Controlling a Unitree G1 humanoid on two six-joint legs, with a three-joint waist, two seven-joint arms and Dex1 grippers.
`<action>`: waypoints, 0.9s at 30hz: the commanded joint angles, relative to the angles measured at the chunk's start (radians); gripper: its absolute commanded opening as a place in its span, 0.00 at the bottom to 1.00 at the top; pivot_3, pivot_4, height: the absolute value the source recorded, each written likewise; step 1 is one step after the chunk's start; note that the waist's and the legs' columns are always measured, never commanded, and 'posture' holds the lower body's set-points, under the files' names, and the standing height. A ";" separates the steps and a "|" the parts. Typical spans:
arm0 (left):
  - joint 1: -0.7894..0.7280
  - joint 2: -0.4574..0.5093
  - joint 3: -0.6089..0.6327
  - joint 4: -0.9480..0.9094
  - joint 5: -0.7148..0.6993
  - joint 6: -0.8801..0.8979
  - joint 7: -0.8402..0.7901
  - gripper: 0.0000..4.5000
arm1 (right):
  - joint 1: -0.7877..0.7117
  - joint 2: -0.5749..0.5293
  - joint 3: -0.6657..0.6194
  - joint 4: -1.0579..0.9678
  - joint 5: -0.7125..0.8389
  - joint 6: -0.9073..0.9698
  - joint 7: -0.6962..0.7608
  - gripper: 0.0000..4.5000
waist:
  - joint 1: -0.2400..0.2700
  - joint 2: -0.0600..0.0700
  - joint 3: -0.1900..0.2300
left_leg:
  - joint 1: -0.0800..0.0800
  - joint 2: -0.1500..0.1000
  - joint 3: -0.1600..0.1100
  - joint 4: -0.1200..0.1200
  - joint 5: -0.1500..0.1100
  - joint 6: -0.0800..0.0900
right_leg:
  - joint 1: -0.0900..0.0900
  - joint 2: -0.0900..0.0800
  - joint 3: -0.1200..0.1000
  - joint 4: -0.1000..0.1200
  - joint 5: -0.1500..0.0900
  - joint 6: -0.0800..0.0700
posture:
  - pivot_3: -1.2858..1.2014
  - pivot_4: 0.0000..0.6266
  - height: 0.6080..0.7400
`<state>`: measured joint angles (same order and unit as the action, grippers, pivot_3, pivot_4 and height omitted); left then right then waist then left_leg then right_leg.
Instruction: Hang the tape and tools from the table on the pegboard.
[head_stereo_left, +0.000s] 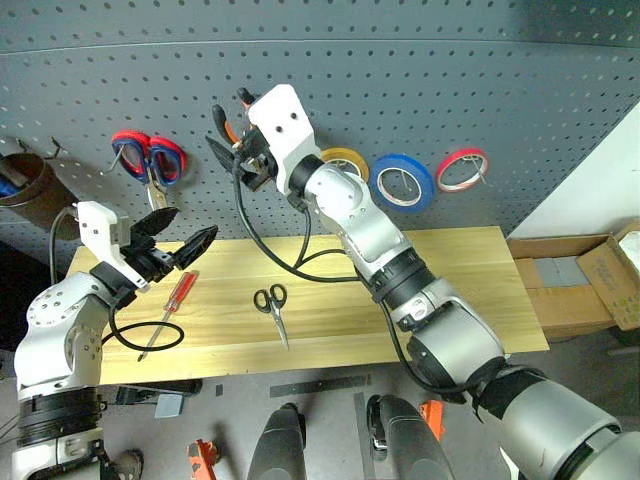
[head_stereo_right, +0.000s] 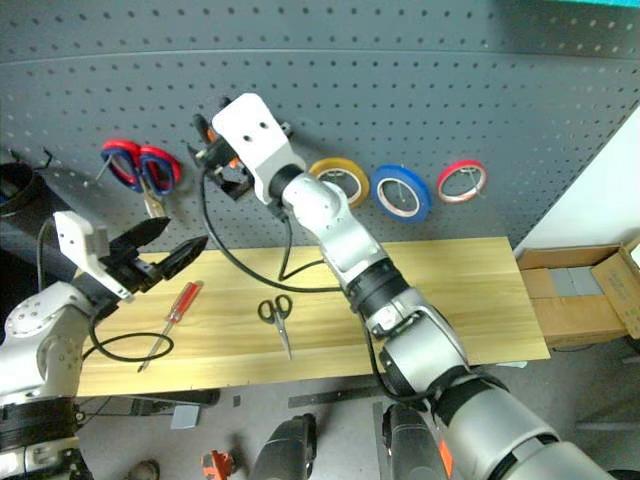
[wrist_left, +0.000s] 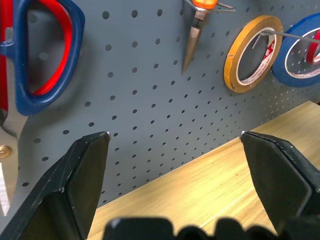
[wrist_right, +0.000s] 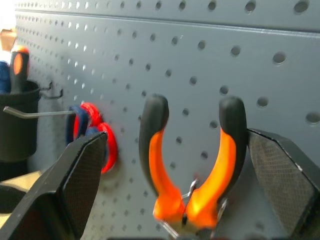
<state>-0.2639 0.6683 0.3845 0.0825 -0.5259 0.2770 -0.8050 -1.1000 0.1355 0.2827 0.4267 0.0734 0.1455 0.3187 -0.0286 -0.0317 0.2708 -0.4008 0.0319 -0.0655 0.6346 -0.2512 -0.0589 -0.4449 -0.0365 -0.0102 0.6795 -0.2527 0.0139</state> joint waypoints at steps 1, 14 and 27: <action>0.019 0.004 -0.005 -0.036 0.016 0.008 0.022 1.00 | 0.068 -0.099 0.006 -0.369 0.077 0.239 0.129 1.00 | 0.000 0.000 0.000 | 0.000 0.000 0.000 0.000 0.000 0.000 | 0.000 0.000 0.000 0.000 0.000 0.000 | 0.53 0.43 1.00; 0.117 0.025 -0.122 -0.174 0.113 0.230 0.147 1.00 | 0.388 -0.426 0.000 -0.954 0.308 0.665 0.342 1.00 | -0.006 0.001 0.001 | 0.001 0.000 -0.003 0.005 0.000 0.000 | 0.003 0.001 -0.001 0.001 0.000 0.000 | 0.51 0.45 1.00; 0.225 -0.243 -0.267 -0.466 0.172 0.745 0.574 1.00 | 0.674 -0.744 0.071 -1.144 0.382 0.707 0.487 1.00 | -0.013 0.000 0.017 | 0.001 -0.001 -0.004 0.010 0.000 0.000 | 0.006 0.002 0.000 0.001 -0.003 0.006 | 0.50 0.50 1.00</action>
<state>-0.0564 0.4493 0.1420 -0.3262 -0.3546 0.9617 -0.2811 -0.4280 -0.6084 0.3485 -0.6666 0.4525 0.8718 0.8044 -0.0416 -0.0312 0.2881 -0.3993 0.0309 -0.0690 0.6449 -0.2514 -0.0585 -0.4386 -0.0349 -0.0101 0.6799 -0.2555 0.0202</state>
